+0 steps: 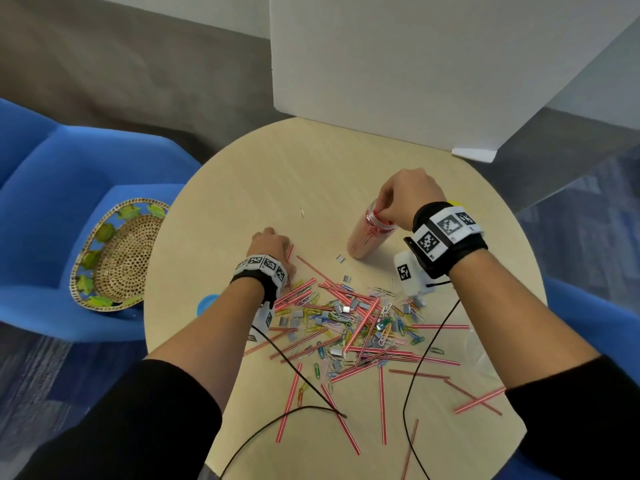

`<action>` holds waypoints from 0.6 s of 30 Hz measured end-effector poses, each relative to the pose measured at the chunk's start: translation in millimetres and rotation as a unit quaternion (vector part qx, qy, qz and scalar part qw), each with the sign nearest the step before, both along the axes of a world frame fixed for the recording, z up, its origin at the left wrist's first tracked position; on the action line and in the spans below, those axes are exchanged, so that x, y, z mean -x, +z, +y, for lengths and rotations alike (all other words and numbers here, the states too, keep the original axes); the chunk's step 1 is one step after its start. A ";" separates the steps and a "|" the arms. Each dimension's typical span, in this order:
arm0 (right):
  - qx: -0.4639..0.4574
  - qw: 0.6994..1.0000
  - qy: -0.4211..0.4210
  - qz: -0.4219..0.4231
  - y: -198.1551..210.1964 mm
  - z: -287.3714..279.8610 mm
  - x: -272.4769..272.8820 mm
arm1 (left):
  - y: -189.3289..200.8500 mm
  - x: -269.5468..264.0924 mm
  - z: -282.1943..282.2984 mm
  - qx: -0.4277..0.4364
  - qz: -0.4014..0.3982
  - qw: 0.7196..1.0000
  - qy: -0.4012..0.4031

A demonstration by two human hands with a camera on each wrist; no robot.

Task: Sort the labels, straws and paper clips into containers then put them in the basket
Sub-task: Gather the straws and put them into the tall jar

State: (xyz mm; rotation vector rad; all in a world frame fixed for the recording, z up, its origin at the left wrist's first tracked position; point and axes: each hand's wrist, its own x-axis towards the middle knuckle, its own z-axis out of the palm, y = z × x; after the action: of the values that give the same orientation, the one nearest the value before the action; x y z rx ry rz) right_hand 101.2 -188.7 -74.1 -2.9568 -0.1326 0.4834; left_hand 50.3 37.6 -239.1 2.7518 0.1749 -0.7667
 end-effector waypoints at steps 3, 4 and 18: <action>-0.007 0.998 -0.026 -0.060 9.1 0.4 10.4 | 5.8 9.9 -4.9 -0.015 0.022 1.000 -0.015; -0.029 0.994 -0.031 -0.099 12.1 3.2 18.5 | 5.6 15.2 -7.8 -0.022 0.026 0.999 -0.014; 0.071 0.989 0.061 0.115 -145.9 42.8 95.5 | -10.7 64.5 -14.1 0.037 -0.017 0.997 0.063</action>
State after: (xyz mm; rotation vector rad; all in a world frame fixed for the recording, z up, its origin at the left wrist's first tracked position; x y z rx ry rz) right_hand 5.7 -145.9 -220.0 -3.0132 -0.2639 0.8819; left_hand -14.2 23.5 -249.8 2.6520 0.3031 -0.6798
